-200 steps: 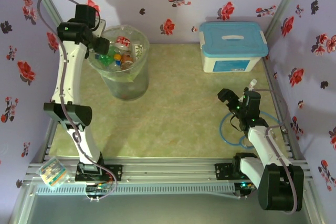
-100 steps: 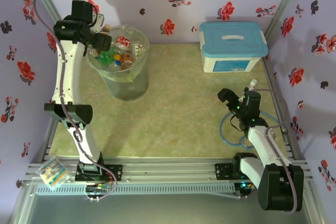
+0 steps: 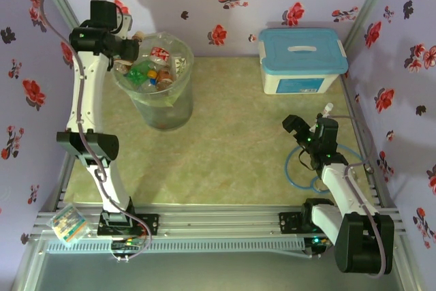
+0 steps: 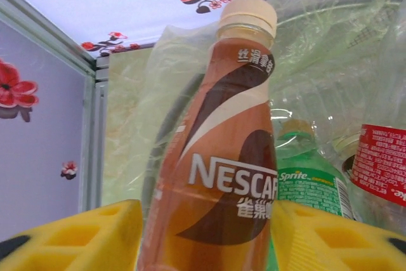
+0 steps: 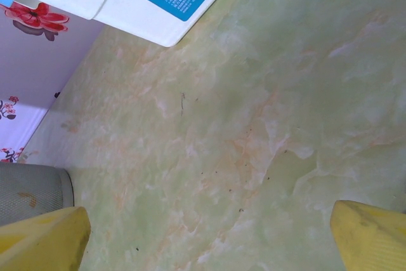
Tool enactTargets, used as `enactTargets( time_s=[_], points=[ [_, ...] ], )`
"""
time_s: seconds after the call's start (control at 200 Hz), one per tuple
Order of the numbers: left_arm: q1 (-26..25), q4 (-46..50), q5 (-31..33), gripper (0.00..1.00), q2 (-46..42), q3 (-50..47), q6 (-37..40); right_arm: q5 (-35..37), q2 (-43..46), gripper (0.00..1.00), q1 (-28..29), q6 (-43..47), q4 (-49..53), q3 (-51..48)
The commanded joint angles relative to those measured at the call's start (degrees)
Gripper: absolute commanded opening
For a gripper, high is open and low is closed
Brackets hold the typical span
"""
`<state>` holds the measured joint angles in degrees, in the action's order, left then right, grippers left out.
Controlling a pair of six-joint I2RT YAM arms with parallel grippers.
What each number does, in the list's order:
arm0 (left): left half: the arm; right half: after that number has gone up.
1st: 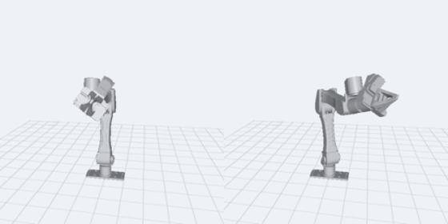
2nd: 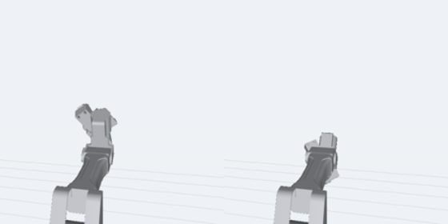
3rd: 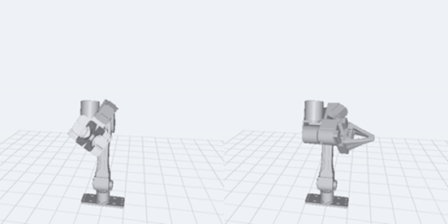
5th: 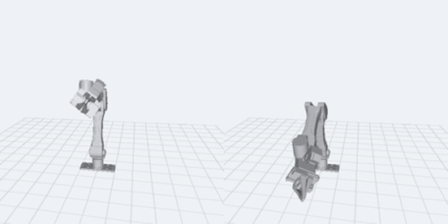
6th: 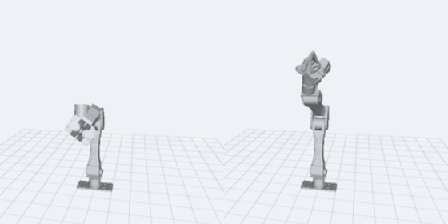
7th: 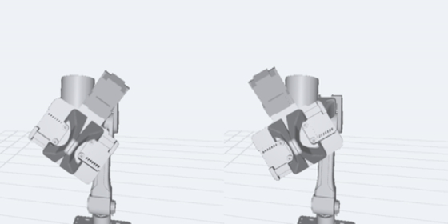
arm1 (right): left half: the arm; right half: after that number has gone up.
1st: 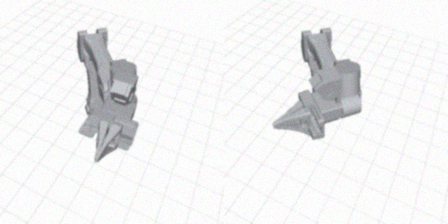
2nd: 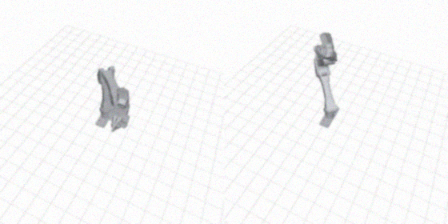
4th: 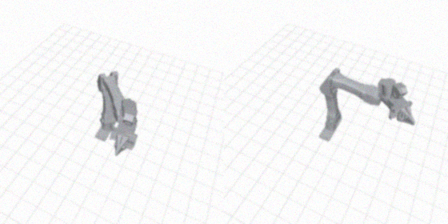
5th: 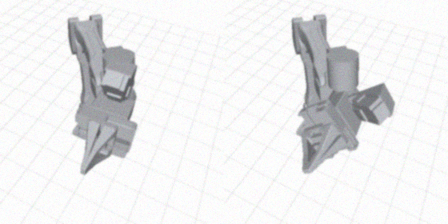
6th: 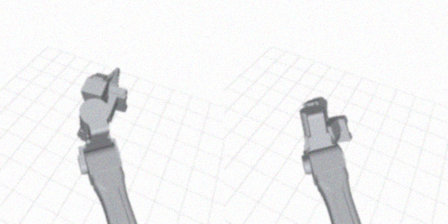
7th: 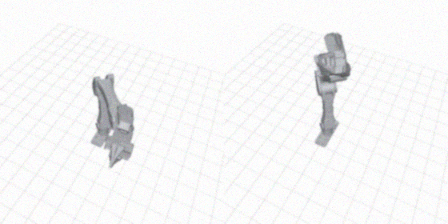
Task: Put the plastic bottles in the bin
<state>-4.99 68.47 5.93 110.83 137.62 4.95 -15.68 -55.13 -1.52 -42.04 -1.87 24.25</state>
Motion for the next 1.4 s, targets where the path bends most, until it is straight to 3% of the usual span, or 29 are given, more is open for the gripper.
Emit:
enactTargets(
  time_s=[0.0, 0.205, 0.445, 0.75, 1.045, 1.22, 1.395],
  points=[
    [0.4, -1.5, -4.0, 0.51, 1.0, -1.9, -2.6, 0.2, 0.4, 0.98, -0.3, 0.3, -0.9, -0.3],
    [0.4, -3.4, -5.8, 0.45, -0.6, -8.5, -5.3, 0.1, 0.4, 0.98, -0.3, 0.3, -0.9, -0.3],
    [0.4, -5.3, -6.2, 0.45, -3.7, -12.9, -6.2, 0.2, 0.5, 0.98, -0.3, 0.4, -0.7, -0.3],
    [0.5, -3.5, -5.5, 0.61, -5.4, -6.4, -5.9, 0.0, 0.4, 0.98, -0.3, 0.2, -0.6, 0.3],
    [-1.3, -9.2, -5.9, 0.63, -6.9, -3.5, -10.3, -0.3, 0.3, 0.98, -0.3, -0.3, -0.8, 0.5],
    [-5.6, -12.7, -6.0, 0.63, -3.4, -2.8, -10.3, -0.9, 1.0, 0.97, -0.3, -0.6, -0.3, 0.7],
    [-6.3, -15.6, -6.0, 0.6, 0.1, -2.6, -12.3, -0.3, 3.2, 0.97, -0.3, -0.2, 1.8, 0.4]
  ],
)
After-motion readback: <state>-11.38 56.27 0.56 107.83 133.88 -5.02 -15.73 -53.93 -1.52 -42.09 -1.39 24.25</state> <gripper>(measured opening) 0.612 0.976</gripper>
